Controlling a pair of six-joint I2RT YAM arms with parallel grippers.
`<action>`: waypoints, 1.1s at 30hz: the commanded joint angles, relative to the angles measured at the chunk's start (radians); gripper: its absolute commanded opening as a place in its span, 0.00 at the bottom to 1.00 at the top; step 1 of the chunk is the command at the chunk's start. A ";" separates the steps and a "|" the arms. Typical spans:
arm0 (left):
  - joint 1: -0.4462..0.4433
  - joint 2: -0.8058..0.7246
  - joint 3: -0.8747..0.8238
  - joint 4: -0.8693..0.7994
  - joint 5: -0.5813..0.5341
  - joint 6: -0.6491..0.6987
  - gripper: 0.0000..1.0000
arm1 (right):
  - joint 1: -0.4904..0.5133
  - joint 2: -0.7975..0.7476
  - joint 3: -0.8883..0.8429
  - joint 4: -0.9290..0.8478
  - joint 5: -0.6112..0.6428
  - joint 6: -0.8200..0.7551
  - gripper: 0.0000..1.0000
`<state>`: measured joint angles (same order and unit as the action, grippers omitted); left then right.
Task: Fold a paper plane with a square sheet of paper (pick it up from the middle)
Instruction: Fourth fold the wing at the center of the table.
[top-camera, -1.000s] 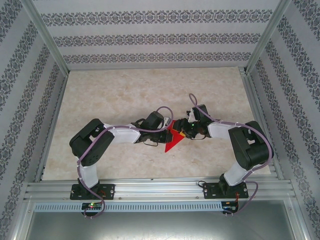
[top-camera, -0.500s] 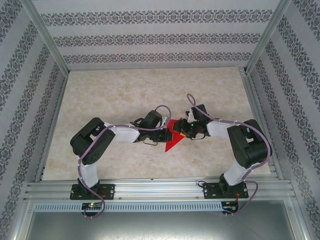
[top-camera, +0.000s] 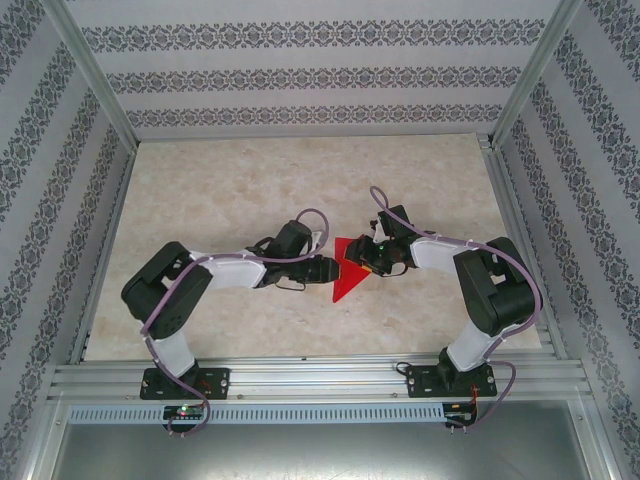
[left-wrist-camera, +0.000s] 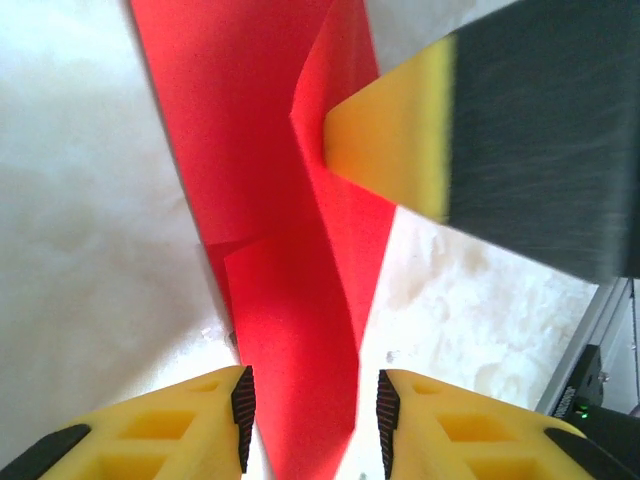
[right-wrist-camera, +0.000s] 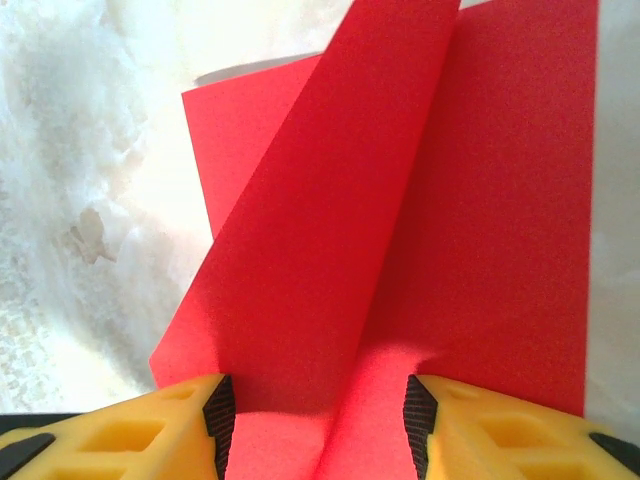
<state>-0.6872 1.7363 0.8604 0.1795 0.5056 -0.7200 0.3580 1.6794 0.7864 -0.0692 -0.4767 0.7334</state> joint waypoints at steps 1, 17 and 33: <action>0.011 -0.066 -0.017 -0.003 -0.024 -0.011 0.38 | 0.007 0.034 -0.002 -0.085 0.088 0.004 0.51; -0.040 0.045 0.055 0.098 0.073 -0.062 0.15 | 0.027 0.087 0.033 -0.154 0.154 0.057 0.56; -0.040 0.109 0.100 -0.023 -0.003 -0.024 0.14 | 0.032 0.111 0.040 -0.185 0.179 0.066 0.58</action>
<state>-0.7193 1.8378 0.9360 0.1989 0.5392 -0.7673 0.3843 1.7161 0.8619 -0.1566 -0.4088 0.8017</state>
